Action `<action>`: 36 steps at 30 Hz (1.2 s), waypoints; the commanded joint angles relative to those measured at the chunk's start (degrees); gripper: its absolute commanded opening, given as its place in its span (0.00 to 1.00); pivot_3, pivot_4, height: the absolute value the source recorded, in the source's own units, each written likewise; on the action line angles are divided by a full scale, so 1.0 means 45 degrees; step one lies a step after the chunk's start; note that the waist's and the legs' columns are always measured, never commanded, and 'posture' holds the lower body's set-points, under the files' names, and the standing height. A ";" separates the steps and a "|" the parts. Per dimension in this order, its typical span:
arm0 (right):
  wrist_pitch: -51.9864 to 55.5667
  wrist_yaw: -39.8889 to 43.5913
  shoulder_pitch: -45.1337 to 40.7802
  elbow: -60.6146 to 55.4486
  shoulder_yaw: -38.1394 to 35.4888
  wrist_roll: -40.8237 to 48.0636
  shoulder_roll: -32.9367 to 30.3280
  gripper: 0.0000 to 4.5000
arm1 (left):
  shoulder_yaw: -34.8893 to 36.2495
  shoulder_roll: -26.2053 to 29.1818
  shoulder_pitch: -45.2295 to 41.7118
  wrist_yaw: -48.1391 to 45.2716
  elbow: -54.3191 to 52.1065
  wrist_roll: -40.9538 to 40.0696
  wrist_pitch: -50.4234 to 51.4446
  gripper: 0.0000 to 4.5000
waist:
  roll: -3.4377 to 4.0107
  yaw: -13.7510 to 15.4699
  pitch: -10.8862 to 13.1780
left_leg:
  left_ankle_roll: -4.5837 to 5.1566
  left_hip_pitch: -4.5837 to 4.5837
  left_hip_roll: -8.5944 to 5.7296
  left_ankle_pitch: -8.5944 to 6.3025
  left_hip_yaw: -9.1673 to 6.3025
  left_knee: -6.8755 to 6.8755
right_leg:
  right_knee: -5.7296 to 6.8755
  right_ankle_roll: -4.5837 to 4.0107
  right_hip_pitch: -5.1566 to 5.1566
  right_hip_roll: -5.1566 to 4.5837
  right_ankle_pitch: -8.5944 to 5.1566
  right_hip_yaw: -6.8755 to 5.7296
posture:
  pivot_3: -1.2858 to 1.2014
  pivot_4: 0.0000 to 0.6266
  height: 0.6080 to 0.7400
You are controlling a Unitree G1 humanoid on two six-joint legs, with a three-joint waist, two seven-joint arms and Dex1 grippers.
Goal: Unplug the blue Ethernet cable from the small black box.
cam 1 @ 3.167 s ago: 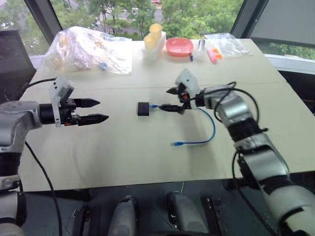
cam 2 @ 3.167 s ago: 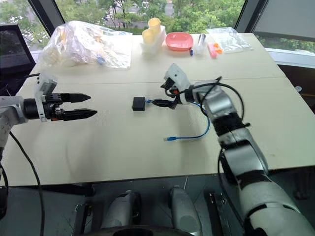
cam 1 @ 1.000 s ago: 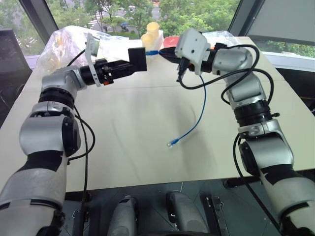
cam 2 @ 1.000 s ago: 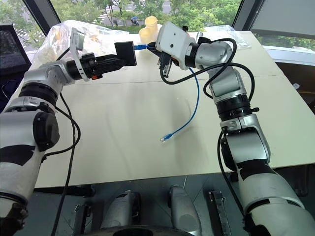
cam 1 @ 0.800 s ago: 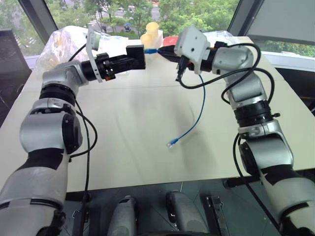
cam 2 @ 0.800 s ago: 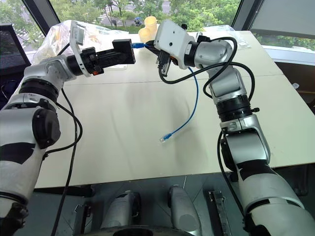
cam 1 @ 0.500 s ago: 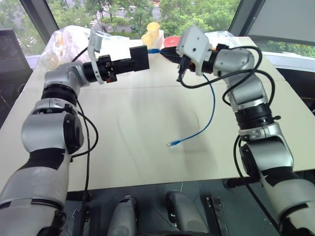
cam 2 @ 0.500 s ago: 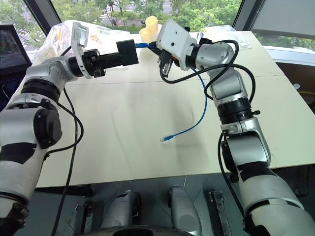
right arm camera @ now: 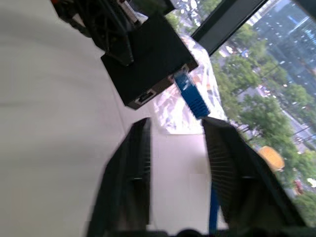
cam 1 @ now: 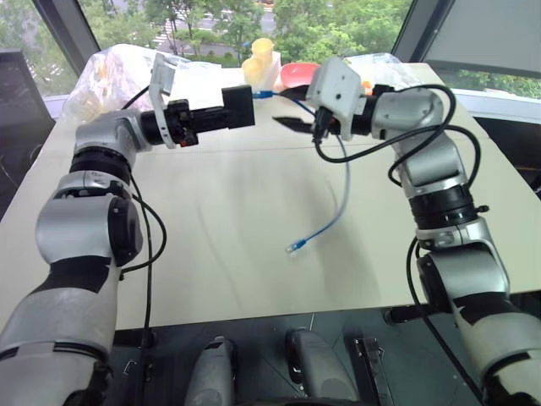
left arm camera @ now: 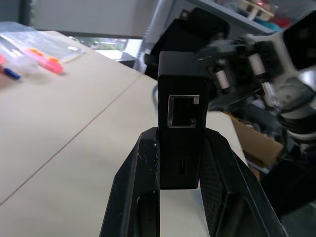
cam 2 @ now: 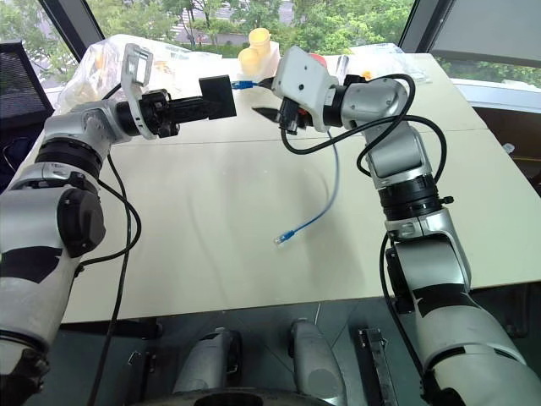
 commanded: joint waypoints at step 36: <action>0.9829 0.1488 -0.0983 -0.2329 -0.2328 0.8187 0.0361 0.64 | -0.4740 0.2494 0.2265 -0.0561 -0.7373 -0.7382 0.3437 0.11 | 0.0006 0.0295 0.0003 | 0.0004 -0.0009 0.0011 -0.0001 -0.0013 0.0023 | 0.0015 -0.0006 -0.0007 0.0006 -0.0003 -0.0004 | 0.52 0.24 1.00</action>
